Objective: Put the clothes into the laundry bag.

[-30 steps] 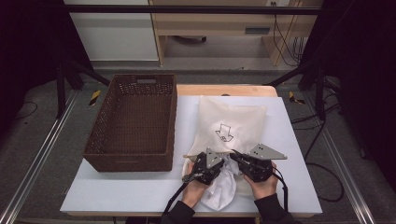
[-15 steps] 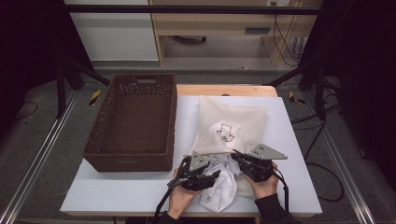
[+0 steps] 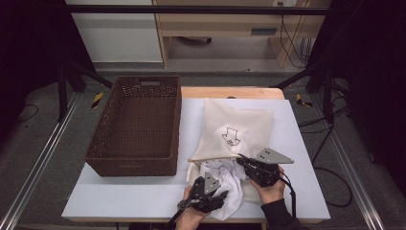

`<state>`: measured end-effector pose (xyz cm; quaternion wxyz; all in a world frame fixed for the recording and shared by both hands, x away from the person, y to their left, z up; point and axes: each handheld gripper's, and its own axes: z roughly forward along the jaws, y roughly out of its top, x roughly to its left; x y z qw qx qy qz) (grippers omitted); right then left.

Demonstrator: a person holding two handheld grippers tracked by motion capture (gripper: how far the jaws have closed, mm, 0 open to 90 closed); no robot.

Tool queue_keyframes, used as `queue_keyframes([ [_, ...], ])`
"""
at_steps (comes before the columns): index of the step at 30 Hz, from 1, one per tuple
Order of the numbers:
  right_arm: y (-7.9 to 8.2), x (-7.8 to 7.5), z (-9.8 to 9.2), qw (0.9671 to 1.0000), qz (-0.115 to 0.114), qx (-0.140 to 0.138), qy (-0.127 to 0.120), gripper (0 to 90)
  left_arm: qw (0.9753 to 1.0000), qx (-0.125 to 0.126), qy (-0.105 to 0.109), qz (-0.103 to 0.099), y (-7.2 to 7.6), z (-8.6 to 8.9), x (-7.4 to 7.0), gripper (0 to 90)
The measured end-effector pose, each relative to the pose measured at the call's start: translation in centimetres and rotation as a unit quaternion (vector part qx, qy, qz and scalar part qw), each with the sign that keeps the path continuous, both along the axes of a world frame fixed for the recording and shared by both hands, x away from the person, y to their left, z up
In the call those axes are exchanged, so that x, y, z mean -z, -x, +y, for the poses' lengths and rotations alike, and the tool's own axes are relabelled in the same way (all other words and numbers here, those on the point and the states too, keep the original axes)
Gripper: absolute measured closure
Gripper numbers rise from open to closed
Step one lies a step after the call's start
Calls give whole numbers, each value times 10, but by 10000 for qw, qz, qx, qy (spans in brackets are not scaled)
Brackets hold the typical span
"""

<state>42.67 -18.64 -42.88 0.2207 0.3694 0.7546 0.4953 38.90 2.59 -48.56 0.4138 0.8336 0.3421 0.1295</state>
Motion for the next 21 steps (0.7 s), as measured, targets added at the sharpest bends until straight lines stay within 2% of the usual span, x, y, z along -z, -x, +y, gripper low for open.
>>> queue_keyframes([
  [1,0,0,0,10000,0,0,0,868,10000,0,0,0,0,0,0,721],
  [3,0,0,0,10000,-16,-4,12,868,9999,37,130,38,-1,2,-4,757],
  [6,0,-1,0,10000,17,-9,-20,870,9994,-76,243,-215,-3,4,-13,799],
  [10,0,-2,1,10000,5,-27,-33,873,9964,-171,670,-482,-12,4,-29,812],
  [13,1,-4,1,10000,4,-44,-46,875,9947,-224,709,-712,-24,-3,-38,817],
  [15,2,-5,2,10000,-13,-47,-52,875,9942,-252,691,-781,-36,-11,-36,818],
  [17,3,-6,2,9999,-37,-67,-70,876,9941,-298,686,-782,-49,-17,-29,819],
  [21,4,-9,1,9998,-80,-85,-152,877,9927,-537,658,-853,-66,-28,-14,820],
])
